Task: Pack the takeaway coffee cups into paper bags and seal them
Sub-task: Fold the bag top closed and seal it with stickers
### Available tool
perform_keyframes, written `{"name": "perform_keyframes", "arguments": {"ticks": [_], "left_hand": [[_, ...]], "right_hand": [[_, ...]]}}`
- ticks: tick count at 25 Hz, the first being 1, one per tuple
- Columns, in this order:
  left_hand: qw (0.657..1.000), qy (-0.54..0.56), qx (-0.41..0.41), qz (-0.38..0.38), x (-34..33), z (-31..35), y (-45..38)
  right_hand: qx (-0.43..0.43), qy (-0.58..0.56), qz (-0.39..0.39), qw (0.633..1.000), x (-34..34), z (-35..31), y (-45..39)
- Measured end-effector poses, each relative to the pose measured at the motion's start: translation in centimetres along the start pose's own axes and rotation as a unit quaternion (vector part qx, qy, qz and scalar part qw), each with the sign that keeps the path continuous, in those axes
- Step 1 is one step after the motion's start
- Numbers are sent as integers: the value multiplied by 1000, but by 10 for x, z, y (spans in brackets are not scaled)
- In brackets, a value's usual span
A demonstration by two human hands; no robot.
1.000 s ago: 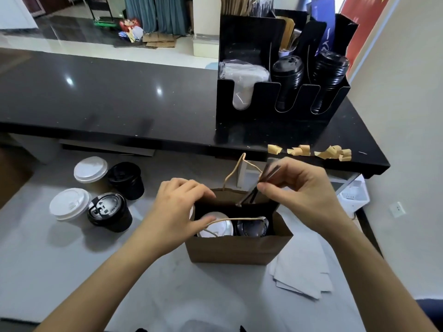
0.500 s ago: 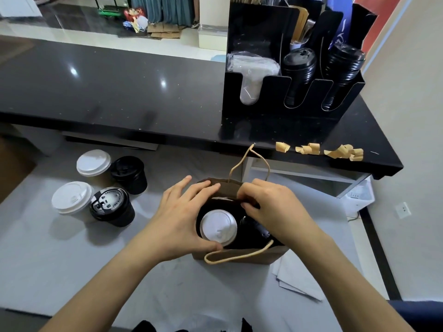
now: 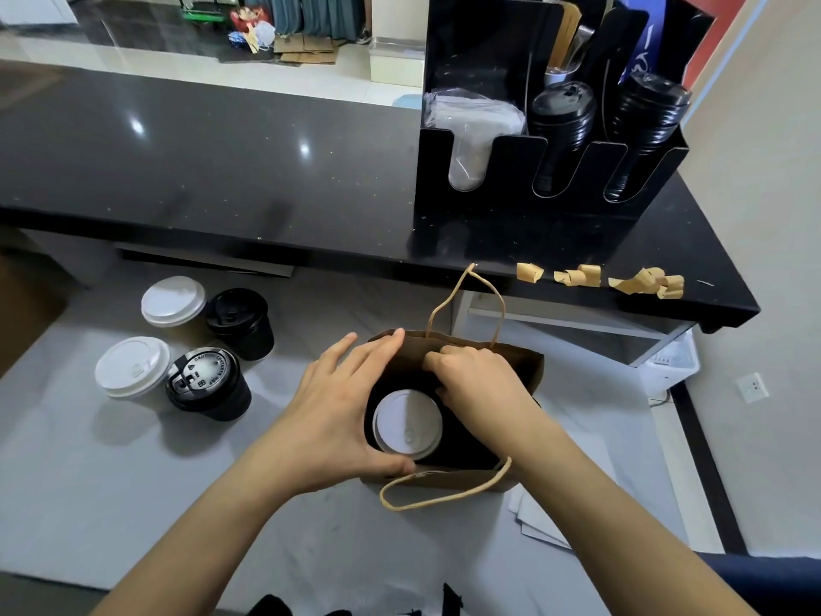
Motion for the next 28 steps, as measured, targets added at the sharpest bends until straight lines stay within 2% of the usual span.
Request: {"name": "perform_keyframes", "arguments": {"ticks": [4, 7, 13, 16, 19, 23, 28], "left_hand": [[1000, 1, -5, -1, -1, 0, -1], [1000, 5, -7, 0, -1, -1, 0], [1000, 11, -16, 1, -1, -2, -1], [1000, 9, -23, 4, -2, -4, -1], [1000, 9, -24, -1, -1, -3, -1], [1000, 21, -18, -13, 1, -2, 0], [999, 11, -18, -25, 4, -3, 4]], "right_hand": [[1, -53, -4, 999, 4, 10, 10], [-8, -149, 63, 987, 25, 27, 29], [-61, -314, 208, 924, 55, 82, 89], [-133, -337, 236, 902, 40, 115, 119], [-210, -345, 203, 892, -8, 138, 136], [-296, -325, 93, 893, -92, 151, 151], [-317, -157, -27, 935, -165, 139, 168]]}}
Point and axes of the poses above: each hand's wrist, its own y-axis away from the middle knuckle, its own x-axis out of the back of the hand, z = x × y, the point moved 8 cm from there along -y, towards the middle knuckle, and after that the axes turned 4 degrees about -z, right-handed, at the moved point
